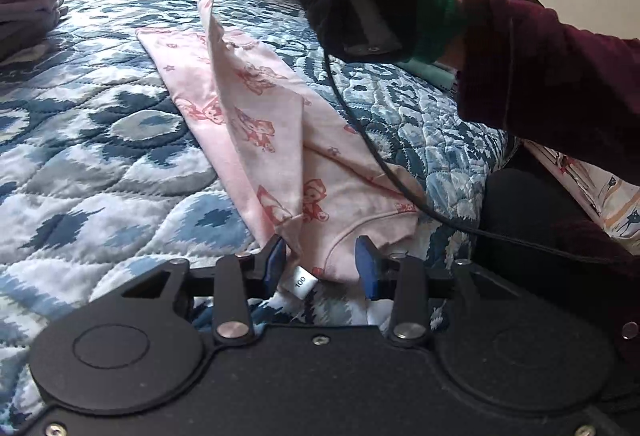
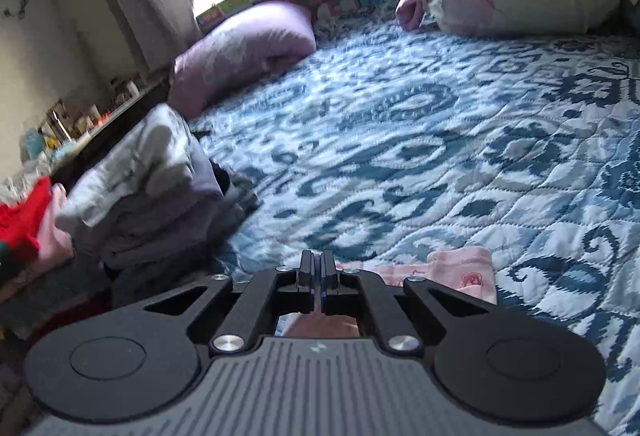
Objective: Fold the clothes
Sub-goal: 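Lay the leg onto the garment and open the right tool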
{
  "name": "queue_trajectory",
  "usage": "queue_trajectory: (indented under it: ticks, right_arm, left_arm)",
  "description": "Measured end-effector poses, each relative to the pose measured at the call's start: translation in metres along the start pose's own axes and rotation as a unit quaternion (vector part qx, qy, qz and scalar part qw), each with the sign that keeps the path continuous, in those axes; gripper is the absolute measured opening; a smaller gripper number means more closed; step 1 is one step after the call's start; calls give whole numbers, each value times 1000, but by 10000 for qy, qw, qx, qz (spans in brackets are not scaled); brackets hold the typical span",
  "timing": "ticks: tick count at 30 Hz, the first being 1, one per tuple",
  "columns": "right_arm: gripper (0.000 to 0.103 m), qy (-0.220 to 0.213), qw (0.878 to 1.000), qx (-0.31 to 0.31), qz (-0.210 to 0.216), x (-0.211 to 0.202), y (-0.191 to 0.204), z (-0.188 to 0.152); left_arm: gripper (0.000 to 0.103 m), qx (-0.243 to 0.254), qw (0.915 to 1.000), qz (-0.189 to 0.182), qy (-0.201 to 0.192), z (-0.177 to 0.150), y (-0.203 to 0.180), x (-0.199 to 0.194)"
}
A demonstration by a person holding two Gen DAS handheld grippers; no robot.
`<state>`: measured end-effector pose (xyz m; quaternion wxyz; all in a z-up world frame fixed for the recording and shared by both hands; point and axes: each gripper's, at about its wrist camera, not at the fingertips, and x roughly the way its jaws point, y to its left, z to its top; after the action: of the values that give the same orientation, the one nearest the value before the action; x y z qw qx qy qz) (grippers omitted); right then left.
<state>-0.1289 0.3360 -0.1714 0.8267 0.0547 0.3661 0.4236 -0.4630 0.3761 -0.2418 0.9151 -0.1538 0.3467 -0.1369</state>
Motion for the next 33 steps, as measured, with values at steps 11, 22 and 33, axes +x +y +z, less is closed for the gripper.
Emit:
queue_trajectory:
  ticks: [11,22,33]
  right_arm:
    - [15,793,9944,-592,-380,45,16,-9]
    - [33,627,9930,-979,-227,-57,-4,-68]
    - [22,936,9864,-1207,-603,-84,-19,-127]
  left_arm:
    - [36,422,9990,-9,151,0,-9,9]
    - [39,605,9976,254,228,5,-13,11]
    - [43,553,9976,354,240,3,-17,14]
